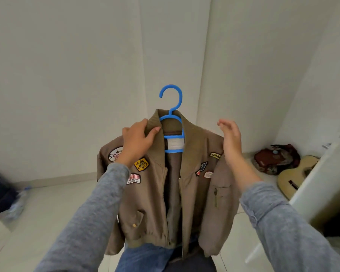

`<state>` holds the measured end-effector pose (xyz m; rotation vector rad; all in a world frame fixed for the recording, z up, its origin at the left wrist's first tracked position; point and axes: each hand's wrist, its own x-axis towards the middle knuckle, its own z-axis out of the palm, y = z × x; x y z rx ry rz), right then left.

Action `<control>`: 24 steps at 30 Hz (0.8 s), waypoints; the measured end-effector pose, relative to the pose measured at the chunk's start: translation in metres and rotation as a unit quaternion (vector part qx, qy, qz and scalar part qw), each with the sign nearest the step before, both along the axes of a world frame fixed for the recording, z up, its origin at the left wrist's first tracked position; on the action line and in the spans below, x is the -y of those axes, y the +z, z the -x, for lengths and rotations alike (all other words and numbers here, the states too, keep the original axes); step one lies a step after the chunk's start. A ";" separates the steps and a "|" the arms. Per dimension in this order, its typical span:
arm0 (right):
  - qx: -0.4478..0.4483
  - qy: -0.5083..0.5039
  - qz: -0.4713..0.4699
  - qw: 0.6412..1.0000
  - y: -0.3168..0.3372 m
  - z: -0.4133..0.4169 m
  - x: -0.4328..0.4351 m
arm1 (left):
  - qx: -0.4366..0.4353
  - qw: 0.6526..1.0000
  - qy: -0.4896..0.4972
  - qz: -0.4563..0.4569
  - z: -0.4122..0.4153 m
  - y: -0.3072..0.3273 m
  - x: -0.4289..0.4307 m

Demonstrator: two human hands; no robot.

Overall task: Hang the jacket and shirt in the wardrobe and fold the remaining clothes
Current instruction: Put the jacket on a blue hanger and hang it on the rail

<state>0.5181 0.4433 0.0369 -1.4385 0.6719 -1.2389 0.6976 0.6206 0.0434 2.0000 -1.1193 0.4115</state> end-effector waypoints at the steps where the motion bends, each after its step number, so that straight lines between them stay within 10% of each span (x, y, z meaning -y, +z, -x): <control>1: 0.011 -0.030 -0.046 0.998 -0.021 0.008 0.007 | -0.005 1.000 0.001 0.008 -0.003 0.002 -0.002; 5: -0.080 -0.054 -0.103 0.990 -0.067 0.046 0.018 | -0.011 0.999 -0.002 0.030 0.013 0.016 0.003; 12: -0.249 -0.094 0.059 0.962 -0.042 0.097 0.030 | -0.021 0.997 -0.040 0.057 0.051 0.045 0.002; 19: -0.057 -0.111 -0.046 0.991 0.036 0.190 0.034 | -0.151 0.970 -0.152 0.113 0.107 0.067 0.009; 24: -0.206 -0.178 0.027 0.962 0.064 0.260 0.041 | -0.142 0.968 -0.164 0.129 0.176 0.085 0.032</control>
